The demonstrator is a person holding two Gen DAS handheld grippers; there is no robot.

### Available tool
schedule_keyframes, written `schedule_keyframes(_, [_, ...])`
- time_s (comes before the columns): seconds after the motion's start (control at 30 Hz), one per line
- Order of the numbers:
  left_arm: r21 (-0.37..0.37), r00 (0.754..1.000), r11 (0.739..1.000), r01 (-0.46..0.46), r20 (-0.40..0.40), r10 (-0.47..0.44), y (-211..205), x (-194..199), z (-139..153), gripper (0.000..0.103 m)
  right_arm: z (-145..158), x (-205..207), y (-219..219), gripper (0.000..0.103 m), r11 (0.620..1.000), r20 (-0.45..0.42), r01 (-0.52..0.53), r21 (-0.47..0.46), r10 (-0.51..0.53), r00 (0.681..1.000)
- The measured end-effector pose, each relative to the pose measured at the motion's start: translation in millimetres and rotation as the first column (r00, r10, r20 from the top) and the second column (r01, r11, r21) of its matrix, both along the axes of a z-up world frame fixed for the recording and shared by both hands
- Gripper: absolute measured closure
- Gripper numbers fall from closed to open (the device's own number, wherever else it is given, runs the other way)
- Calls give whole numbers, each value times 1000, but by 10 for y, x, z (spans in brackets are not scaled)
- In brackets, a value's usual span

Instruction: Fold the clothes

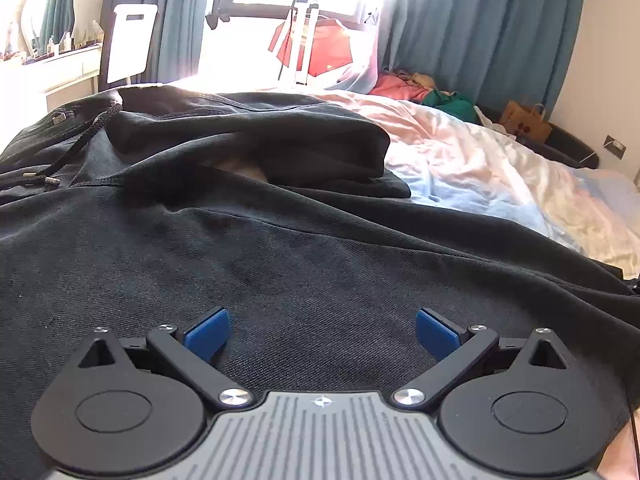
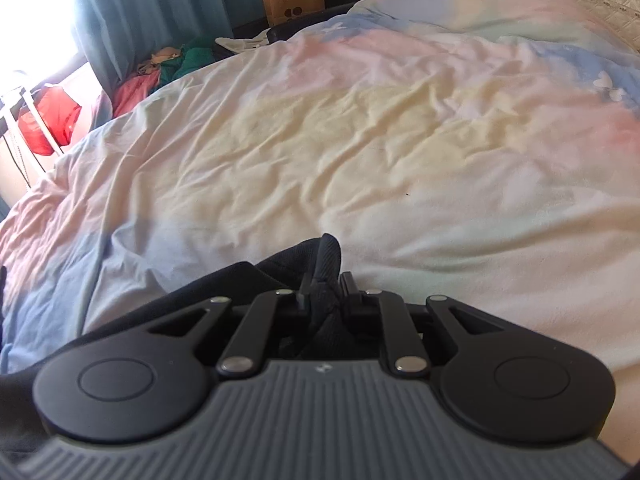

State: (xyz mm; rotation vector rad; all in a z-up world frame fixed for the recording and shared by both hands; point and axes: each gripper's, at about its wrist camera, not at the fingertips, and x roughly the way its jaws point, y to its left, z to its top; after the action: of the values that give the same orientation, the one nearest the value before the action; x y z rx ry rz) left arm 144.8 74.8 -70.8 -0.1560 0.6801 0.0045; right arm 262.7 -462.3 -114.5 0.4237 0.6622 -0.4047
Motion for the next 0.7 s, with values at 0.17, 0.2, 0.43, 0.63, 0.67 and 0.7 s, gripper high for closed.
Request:
schedule_keyframes(0.17, [6, 1000, 1000, -9, 30, 9, 5, -26, 75, 3, 222, -166, 59, 66, 997, 87, 38, -61, -32, 996])
schedule_keyframes(0.2, [10, 999, 1000, -11, 43, 11, 2, -34, 105, 3, 308, -214, 103, 55, 994, 111, 48, -98, -37, 993])
schedule_keyframes(0.43, [76, 987, 996, -35, 158, 22, 18, -21, 423, 3, 875, -439, 686, 42, 978, 282, -62, -198, 118, 952])
schedule_keyframes(0.63, [35, 977, 996, -79, 203, 70, 229, -24, 544, 2, 860, -100, 1461, 42, 897, 316, -373, 236, 292, 903])
schedule_keyframes(0.67, [29, 976, 995, -92, 199, 85, 269, -17, 532, 2, 763, 51, 1609, 43, 838, 327, -417, 351, 307, 894])
schedule_keyframes(0.7, [16, 976, 995, -101, 194, 96, 306, -9, 516, 2, 645, 194, 1759, 43, 771, 339, -445, 455, 312, 887])
